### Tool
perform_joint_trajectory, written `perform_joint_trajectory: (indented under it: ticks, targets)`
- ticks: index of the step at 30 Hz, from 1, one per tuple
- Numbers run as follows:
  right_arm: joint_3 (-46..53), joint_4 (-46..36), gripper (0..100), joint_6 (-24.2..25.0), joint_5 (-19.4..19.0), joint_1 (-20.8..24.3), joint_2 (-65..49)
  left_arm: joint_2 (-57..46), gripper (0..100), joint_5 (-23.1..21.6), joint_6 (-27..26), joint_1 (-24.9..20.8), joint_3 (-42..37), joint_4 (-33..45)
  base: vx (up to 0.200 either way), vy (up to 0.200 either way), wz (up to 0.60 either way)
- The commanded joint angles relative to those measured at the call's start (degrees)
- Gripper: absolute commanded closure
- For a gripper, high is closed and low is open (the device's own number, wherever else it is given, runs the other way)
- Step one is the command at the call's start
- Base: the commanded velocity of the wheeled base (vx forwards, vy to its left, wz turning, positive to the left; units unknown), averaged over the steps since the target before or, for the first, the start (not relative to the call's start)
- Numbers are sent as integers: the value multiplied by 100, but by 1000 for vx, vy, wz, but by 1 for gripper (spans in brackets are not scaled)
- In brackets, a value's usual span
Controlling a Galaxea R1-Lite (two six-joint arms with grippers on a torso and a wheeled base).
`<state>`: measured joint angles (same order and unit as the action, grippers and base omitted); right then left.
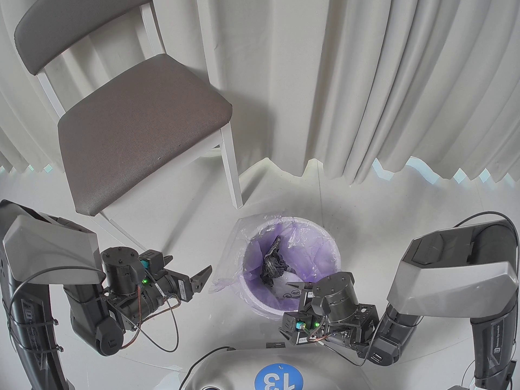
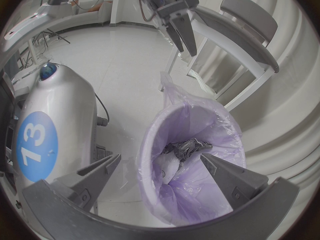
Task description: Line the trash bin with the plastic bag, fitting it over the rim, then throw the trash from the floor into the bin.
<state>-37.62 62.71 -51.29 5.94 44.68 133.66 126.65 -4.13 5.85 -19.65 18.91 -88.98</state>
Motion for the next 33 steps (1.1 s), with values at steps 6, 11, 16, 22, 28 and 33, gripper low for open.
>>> perform_joint_trajectory:
  ticks: [6,11,16,22,28,33]
  targets:
    - [580,57,0,382,83,85,-1290,853,0,-158,557,32,1098,-102,0,0,0]
    - [589,13,0,1534,813,-144,-2125,1415,0,448,1313,-241,1853,56,0,0,0]
    - [598,-22,0,2070,909,-759,-2784,1459,0,1152,2588,-434,2803,1102,0,0,0]
    - [950,-31,0,2518,936,-1488,-3531,1213,0,1248,3941,-513,3594,2280,0,0,0]
    - [1705,13,0,2545,909,-1778,-4085,1169,0,1248,4723,-584,4244,2728,0,0,0]
    - [1828,13,0,2545,900,-1831,-4181,1213,0,1187,5119,-663,4314,2754,0,0,0]
